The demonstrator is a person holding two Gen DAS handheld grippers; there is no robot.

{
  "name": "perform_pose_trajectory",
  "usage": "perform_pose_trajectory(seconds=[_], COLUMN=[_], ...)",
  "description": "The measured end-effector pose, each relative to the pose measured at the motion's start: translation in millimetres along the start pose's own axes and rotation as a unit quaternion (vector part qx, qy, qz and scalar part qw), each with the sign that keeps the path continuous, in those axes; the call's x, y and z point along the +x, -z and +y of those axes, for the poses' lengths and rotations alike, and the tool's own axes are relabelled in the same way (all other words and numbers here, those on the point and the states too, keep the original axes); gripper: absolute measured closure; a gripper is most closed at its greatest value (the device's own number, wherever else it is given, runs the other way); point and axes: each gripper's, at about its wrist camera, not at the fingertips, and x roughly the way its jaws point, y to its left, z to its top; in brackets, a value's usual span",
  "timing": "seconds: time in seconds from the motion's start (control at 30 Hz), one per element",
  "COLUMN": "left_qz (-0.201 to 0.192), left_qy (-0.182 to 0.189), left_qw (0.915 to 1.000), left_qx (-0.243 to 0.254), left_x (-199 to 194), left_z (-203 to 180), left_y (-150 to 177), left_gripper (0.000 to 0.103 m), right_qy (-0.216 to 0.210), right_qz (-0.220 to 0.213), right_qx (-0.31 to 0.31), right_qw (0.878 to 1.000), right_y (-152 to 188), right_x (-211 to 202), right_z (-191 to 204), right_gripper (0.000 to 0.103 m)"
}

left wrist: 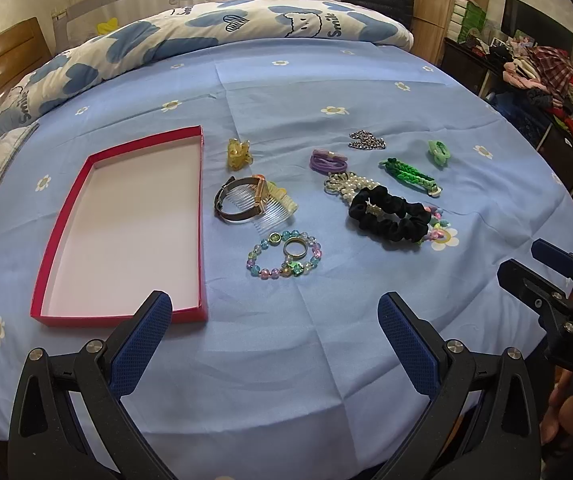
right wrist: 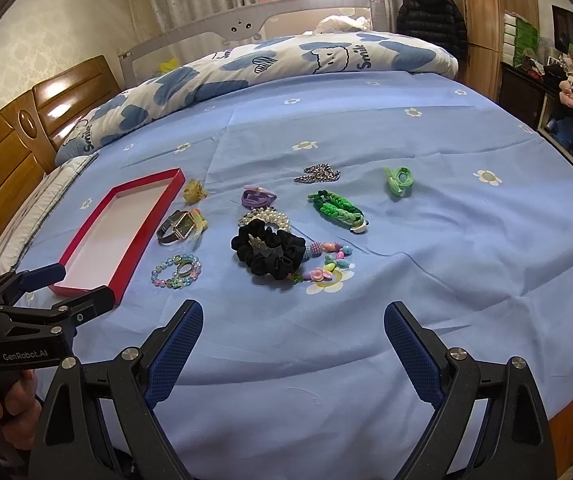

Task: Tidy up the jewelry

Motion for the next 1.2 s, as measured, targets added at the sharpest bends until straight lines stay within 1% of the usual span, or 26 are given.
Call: perform_pose_trajectory(seconds=[0.6, 0.93, 1.2], left_qz=[0.003, 0.010, 0.020], left_qy=[0.003, 0.006, 0.025], left_qw=[1.0000, 0.9999, 0.9995], left_qx=[-0.001, -0.003, -0.001], left_x=[2.0, 11.3, 23.5], left_z=[-1.2, -1.5, -4.5], left_y=[0.0, -0.9, -6.7], left_gripper=[0.000, 0.000, 0.000], right_qy=[-0.006, -0.008, -0.012], right_qz=[0.001, 0.004, 0.010], right_qx=[0.003, 0.006, 0.019], right_qw=[1.000, 1.000, 1.000], right_y=[-1.8, -0.3, 0.9], right_x=[-0.5, 4.9, 15.0], right_z=[-0.3, -4.2, -14.8], right_gripper=[0.010, 0.010, 0.010])
